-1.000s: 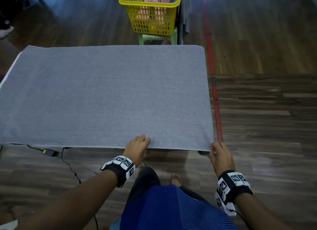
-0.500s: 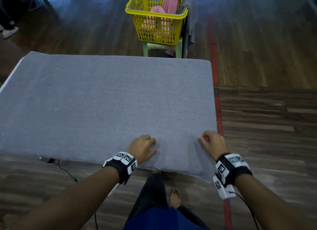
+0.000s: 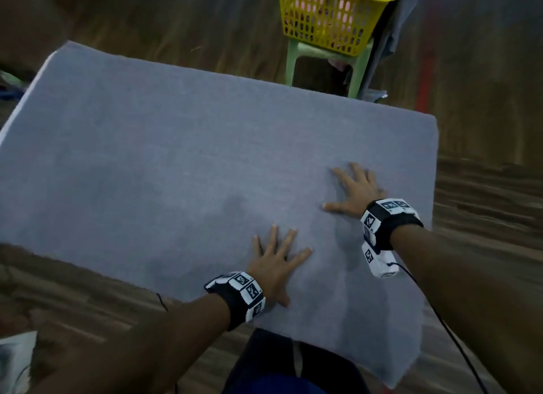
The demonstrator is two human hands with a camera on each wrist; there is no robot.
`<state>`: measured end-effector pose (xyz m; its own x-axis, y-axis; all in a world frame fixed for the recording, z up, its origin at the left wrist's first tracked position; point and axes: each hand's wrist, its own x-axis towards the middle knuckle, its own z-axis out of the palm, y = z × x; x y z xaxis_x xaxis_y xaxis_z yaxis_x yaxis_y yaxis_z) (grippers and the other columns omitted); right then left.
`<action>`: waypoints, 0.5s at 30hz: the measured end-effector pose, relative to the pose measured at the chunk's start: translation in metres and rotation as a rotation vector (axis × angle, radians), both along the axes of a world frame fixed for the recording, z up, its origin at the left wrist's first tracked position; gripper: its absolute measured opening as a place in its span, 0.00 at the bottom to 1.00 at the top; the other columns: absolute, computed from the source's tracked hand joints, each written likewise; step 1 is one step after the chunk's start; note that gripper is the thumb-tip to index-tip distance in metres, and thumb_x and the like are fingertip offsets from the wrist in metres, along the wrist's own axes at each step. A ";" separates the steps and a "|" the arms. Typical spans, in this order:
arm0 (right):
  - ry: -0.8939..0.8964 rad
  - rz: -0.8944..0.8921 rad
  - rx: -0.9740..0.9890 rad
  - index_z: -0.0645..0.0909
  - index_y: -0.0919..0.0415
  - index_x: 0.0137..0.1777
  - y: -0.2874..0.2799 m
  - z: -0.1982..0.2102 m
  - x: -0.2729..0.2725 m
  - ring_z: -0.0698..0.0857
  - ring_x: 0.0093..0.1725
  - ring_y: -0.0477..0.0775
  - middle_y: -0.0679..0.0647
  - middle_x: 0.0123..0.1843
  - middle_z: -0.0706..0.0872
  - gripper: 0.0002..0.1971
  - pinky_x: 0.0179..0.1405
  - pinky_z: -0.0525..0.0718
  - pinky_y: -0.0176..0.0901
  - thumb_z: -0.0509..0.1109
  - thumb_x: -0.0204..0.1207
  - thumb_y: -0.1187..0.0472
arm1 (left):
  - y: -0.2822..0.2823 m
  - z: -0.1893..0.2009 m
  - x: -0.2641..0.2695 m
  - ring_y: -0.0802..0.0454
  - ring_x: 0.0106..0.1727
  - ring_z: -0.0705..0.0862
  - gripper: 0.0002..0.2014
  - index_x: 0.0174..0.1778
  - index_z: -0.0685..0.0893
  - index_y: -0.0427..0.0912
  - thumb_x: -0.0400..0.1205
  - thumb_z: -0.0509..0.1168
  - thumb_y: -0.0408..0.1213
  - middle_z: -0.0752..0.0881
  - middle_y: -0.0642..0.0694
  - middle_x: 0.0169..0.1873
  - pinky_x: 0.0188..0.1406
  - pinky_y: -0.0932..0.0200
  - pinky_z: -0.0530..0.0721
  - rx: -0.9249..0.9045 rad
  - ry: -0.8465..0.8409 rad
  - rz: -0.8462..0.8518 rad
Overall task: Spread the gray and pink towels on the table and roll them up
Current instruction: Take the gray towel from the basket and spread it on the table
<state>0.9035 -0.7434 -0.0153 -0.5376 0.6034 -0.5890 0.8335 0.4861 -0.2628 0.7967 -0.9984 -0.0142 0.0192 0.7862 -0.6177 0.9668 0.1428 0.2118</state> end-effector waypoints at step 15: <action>0.073 -0.067 0.087 0.54 0.34 0.79 0.027 0.005 0.039 0.45 0.83 0.63 0.48 0.85 0.45 0.49 0.73 0.52 0.80 0.76 0.60 0.33 | 0.031 0.011 0.049 0.28 0.78 0.30 0.62 0.80 0.38 0.63 0.61 0.76 0.63 0.30 0.44 0.81 0.66 0.15 0.44 -0.007 0.024 0.061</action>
<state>0.9422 -0.7168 -0.0103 -0.5340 0.6865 -0.4934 0.8449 0.4538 -0.2830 0.8456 -0.9669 -0.0036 -0.0441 0.7808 -0.6232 0.9611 0.2035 0.1869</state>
